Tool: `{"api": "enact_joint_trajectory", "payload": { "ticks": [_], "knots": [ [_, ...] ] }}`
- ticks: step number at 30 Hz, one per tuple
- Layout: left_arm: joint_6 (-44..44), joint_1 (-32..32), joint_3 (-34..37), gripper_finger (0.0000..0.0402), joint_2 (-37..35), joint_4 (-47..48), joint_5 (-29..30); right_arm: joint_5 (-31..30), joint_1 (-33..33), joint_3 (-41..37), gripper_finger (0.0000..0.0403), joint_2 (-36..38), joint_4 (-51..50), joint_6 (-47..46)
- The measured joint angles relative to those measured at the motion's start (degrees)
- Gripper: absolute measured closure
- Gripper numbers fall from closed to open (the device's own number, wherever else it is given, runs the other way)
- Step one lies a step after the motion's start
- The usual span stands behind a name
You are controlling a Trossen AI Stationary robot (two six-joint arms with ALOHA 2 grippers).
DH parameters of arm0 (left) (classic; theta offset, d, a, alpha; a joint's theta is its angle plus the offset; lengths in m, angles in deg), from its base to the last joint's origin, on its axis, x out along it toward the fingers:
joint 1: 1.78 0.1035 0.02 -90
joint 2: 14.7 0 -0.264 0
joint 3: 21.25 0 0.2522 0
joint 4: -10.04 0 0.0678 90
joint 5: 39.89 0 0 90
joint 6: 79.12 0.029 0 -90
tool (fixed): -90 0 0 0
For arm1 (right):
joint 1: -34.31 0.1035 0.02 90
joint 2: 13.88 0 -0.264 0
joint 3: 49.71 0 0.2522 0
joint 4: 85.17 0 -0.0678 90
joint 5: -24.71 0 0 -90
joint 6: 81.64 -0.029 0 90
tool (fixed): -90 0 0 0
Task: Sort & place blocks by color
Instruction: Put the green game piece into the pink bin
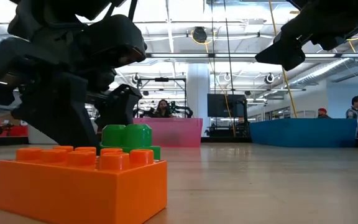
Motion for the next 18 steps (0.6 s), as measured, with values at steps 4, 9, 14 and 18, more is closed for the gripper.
{"api": "enact_joint_trajectory", "payload": {
  "ticks": [4,9,14,18],
  "knots": [
    [0.1,0.1,0.0,0.016,0.0,0.0,-1.3,0.0,0.0,0.0,0.009,0.0,0.0,0.0],
    [-0.3,0.4,0.0,0.0258,0.0,-0.5,-1.6,0.0,0.0,0.0,0.009,0.0,-0.1,0.6],
    [-1.3,1.3,0.0,0.0269,0.0,-0.6,-1.7,-0.1,0.0,0.0,0.009,0.0,-0.1,1.0],
    [-4.4,4.1,0.0,0.0269,-1.1,-1.1,2.0,-0.1,0.0,0.0,0.009,0.0,-0.4,1.3]
  ]
}}
